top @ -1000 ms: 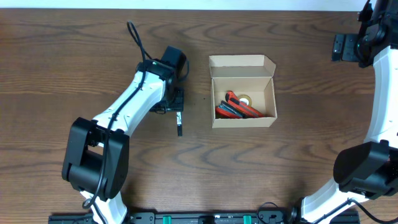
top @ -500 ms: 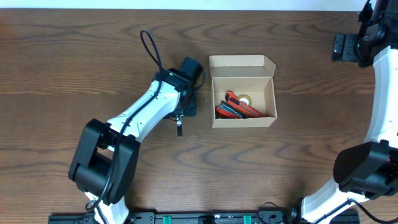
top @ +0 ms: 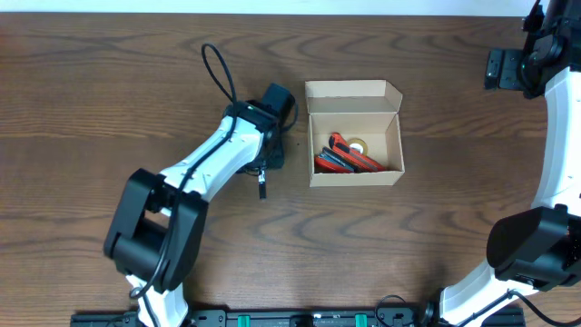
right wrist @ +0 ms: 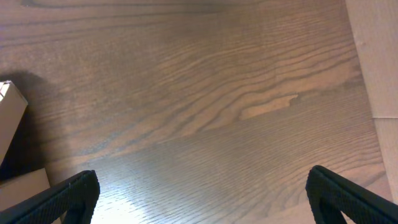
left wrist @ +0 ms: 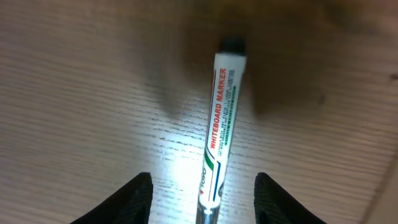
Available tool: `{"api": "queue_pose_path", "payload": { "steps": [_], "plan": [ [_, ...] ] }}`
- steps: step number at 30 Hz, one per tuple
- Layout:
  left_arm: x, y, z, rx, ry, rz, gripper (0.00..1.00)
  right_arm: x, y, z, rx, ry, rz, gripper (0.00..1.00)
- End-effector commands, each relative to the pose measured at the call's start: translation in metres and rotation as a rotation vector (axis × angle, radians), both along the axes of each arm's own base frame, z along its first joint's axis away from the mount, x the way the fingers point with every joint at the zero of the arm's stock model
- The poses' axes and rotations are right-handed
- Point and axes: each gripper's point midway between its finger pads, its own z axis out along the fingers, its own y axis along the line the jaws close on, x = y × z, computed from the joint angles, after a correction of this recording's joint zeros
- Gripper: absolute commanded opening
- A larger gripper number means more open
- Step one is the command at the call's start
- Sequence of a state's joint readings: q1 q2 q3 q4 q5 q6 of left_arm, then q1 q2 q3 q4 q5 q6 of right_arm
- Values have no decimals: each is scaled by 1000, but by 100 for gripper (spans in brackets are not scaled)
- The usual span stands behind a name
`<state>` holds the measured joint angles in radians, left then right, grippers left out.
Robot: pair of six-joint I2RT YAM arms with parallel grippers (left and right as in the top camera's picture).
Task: Pack container
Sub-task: 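Lower the left gripper and grasp the white whiteboard marker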
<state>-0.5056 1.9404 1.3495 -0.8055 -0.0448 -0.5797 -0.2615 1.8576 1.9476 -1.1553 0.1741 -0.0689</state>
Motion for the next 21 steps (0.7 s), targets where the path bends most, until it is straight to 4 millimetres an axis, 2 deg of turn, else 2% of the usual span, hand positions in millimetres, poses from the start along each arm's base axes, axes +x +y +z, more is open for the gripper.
{"api": "queue_pose_path", "payload": {
  "steps": [1,21],
  "plan": [
    [-8,0,-19,7,66,-1,52,-1,-2,12,-3,-33,-15,99],
    [-11,-6,-24,-18,89,-98,52,-1,-2,12,-3,-33,-15,99]
  ]
}}
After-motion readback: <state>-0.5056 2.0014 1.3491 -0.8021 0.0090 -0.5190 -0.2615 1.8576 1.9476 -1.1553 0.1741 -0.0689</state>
